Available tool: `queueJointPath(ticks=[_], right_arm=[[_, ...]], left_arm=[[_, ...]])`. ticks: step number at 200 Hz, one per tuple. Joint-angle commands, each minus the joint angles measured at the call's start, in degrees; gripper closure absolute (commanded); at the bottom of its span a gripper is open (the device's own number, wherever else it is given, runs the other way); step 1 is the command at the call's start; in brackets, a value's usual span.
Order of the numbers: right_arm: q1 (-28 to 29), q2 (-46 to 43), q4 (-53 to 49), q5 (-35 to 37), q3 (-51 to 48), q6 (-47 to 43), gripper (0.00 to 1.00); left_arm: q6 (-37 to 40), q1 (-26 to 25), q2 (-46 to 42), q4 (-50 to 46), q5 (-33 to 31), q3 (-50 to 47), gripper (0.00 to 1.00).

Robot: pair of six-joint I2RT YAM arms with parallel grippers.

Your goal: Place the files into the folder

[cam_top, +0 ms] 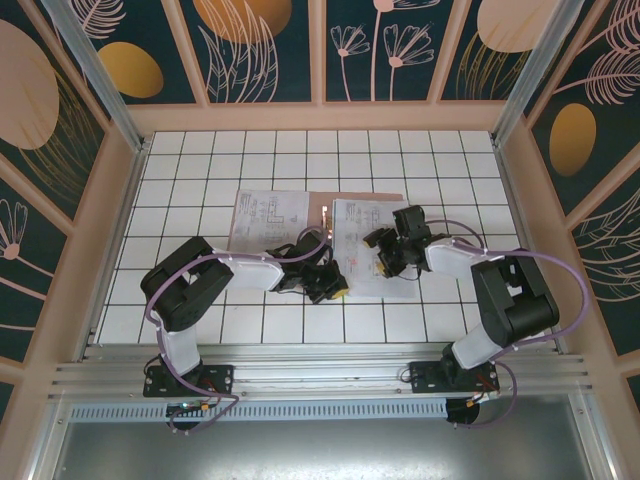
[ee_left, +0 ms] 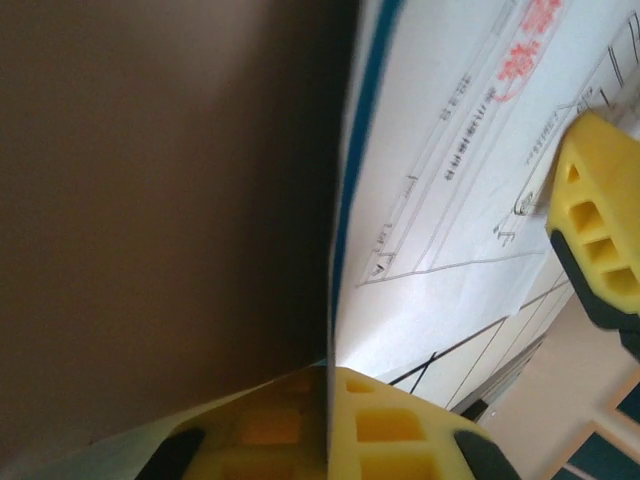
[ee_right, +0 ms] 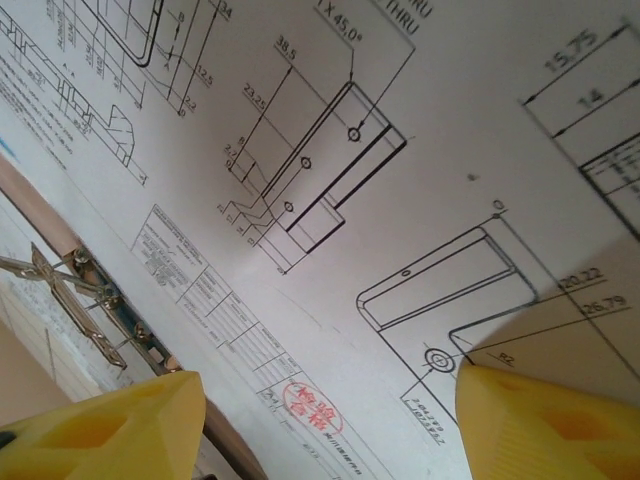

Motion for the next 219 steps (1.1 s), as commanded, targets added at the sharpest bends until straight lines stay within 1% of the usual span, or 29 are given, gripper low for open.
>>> queueJointPath(ticks=[1, 45, 100, 131, 160, 174, 205, 214, 219], right_arm=[[0.5, -2.9, -4.5, 2.8, 4.5, -3.7, 0.30], [0.2, -4.8, -7.8, 3.7, 8.4, -6.6, 0.29], [-0.3, -6.3, -8.3, 4.1, 8.4, -7.7, 0.29], [-0.4, -6.2, -7.4, 3.6, 8.1, -7.5, 0.29], [-0.4, -4.4, -5.0, 2.0, 8.1, -8.1, 0.29], [-0.5, -2.3, -3.7, 0.3, 8.6, -8.4, 0.29], [-0.5, 2.7, -3.2, -0.9, 10.5, -9.1, 0.30], [-0.4, 4.0, -3.1, -1.3, 11.0, -9.4, 0.30], [-0.5, 4.7, -3.0, -1.4, 11.2, -9.5, 0.30]], left_arm=[[-0.2, -0.1, -1.5, -0.6, -1.0, -0.4, 1.00], [-2.2, 0.0, -2.9, 1.4, -1.3, -0.9, 1.00], [-2.8, 1.2, -3.3, 2.5, -1.2, 0.0, 1.00], [-3.6, 1.4, -3.6, 3.9, -0.8, -1.8, 1.00], [-4.0, 1.7, -3.6, 5.1, -1.0, -3.0, 1.00], [-3.8, 1.9, -3.6, 5.0, -1.0, -3.1, 1.00], [-3.4, 1.9, -4.0, 4.0, -1.5, -3.1, 1.00], [-3.2, 1.9, -4.2, 3.6, -1.6, -3.1, 0.91], [-3.2, 1.9, -4.2, 3.5, -1.7, -3.1, 0.89]])
